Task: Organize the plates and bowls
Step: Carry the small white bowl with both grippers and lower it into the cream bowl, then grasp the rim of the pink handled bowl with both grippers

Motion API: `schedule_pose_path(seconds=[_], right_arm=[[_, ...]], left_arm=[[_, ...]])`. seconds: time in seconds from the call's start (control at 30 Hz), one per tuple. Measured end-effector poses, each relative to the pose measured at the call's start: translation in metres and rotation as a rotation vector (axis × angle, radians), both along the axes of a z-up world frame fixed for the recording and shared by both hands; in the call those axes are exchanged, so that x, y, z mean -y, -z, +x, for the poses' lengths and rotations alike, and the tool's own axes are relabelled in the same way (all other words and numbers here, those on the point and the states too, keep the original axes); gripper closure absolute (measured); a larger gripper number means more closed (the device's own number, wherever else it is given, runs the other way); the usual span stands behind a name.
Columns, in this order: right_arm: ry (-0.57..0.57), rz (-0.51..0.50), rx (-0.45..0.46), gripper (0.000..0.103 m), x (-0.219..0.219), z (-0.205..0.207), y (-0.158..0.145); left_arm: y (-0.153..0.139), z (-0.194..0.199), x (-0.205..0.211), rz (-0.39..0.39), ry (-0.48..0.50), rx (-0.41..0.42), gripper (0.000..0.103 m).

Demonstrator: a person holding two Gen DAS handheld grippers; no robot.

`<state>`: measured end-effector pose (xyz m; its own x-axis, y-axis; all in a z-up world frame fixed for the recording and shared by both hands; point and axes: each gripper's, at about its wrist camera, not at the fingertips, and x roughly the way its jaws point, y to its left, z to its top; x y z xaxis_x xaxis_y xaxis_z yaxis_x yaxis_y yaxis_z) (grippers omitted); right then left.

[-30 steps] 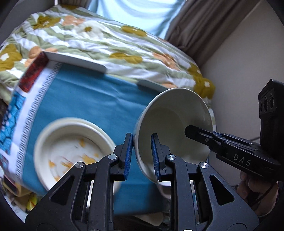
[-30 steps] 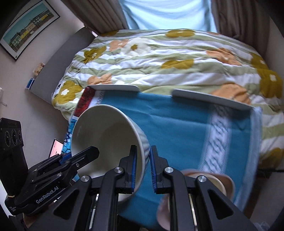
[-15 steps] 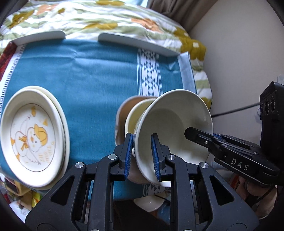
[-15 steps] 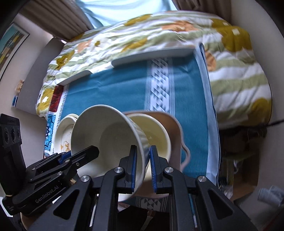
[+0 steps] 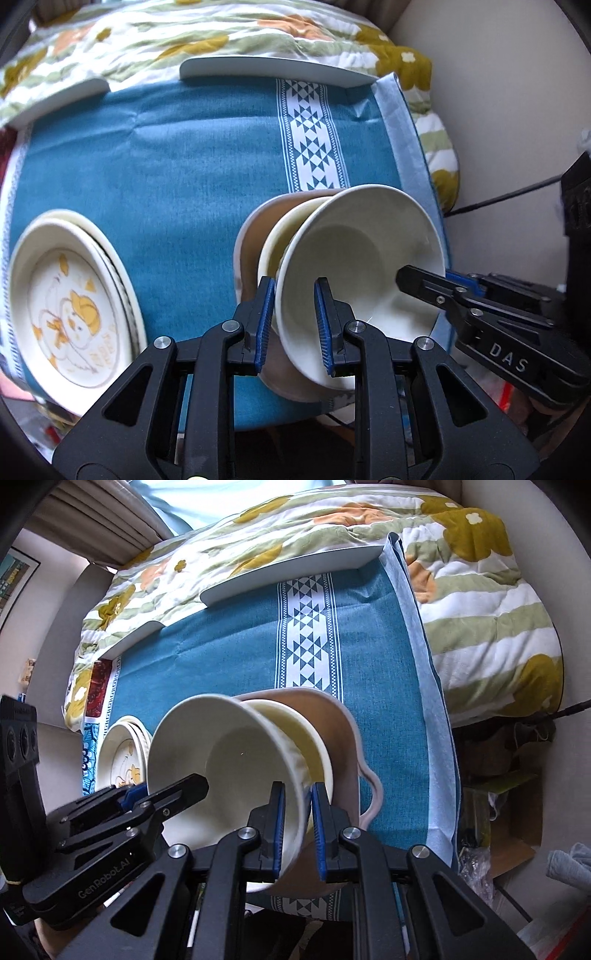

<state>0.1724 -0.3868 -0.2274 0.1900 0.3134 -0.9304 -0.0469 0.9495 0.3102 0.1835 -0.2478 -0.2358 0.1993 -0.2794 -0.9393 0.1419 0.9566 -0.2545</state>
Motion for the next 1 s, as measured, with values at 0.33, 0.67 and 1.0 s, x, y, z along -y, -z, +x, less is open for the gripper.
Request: schedule_pose_path(seconds=[0.33, 0.67, 1.0], right_arm=[[0.002, -0.005, -0.014, 0.09, 0.002, -0.001, 0.003], [0.013, 0.003, -0.009, 0.09, 0.007, -0.004, 0.001], [-0.005, 0.012, 0.033, 0.09, 0.009, -0.009, -0.015]], left_arm=[[0.0, 0.005, 0.014, 0.104, 0.061, 0.009, 0.084], [-0.004, 0.006, 0.018, 0.139, 0.071, 0.019, 0.084], [-0.024, -0.003, 0.009, 0.132, 0.057, 0.057, 0.084]])
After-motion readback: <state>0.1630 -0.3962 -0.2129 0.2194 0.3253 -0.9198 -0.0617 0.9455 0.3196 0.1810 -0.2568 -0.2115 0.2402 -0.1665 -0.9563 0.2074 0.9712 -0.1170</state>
